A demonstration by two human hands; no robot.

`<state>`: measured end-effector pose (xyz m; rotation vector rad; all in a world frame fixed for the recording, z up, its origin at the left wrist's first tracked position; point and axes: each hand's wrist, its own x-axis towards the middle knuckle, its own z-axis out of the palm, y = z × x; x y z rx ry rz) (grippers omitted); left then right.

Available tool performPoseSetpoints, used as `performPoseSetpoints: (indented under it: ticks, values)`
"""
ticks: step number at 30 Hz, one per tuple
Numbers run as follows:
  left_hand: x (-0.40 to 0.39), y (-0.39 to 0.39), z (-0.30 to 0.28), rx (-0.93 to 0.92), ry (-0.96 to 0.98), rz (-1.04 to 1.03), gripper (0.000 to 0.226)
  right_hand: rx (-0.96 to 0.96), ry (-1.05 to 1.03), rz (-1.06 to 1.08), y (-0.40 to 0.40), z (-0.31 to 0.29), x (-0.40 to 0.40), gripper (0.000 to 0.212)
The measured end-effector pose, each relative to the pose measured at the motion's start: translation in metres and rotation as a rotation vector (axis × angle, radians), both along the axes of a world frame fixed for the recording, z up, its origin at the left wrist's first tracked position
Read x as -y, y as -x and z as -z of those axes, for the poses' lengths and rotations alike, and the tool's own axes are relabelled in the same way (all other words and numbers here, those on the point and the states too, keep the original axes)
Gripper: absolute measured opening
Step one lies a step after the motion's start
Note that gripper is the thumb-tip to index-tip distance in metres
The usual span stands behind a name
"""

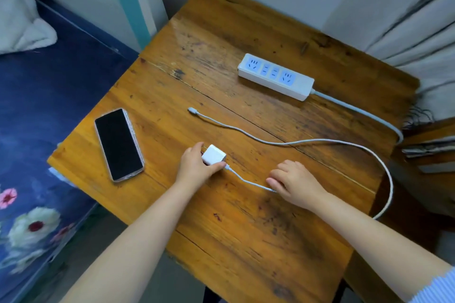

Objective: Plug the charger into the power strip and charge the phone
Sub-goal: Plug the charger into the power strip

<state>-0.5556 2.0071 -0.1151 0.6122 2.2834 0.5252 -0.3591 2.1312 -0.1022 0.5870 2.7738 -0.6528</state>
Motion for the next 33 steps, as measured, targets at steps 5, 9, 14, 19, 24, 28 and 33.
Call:
performPoseSetpoints:
  ticks: [5,9,14,19,24,28,33]
  values:
    - [-0.012,-0.008,-0.006,0.133,0.026,-0.039,0.058,0.189,0.129,0.063,-0.025,-0.007,-0.008,0.032]
    - [-0.018,-0.018,-0.011,0.203,0.035,0.051,0.038,0.301,0.086,0.116,-0.032,-0.01,-0.017,0.035]
    - [-0.029,-0.017,-0.016,0.388,0.048,0.165,0.037,0.176,-0.084,0.258,-0.015,-0.016,-0.023,0.026]
    - [-0.036,-0.003,-0.017,0.318,-0.024,0.047,0.029,0.127,0.015,0.416,0.018,-0.013,0.021,0.04]
    - [-0.034,0.021,-0.012,-0.076,-0.064,0.068,0.031,0.227,-0.006,0.558,0.043,0.009,0.062,0.068]
    - [-0.035,0.03,-0.004,-0.204,-0.108,0.138,0.032,0.146,0.063,0.614,0.045,0.013,0.057,0.05]
    - [-0.055,0.025,0.011,-0.264,-0.144,0.179,0.038,0.069,0.131,0.675,0.034,-0.002,0.02,0.043]
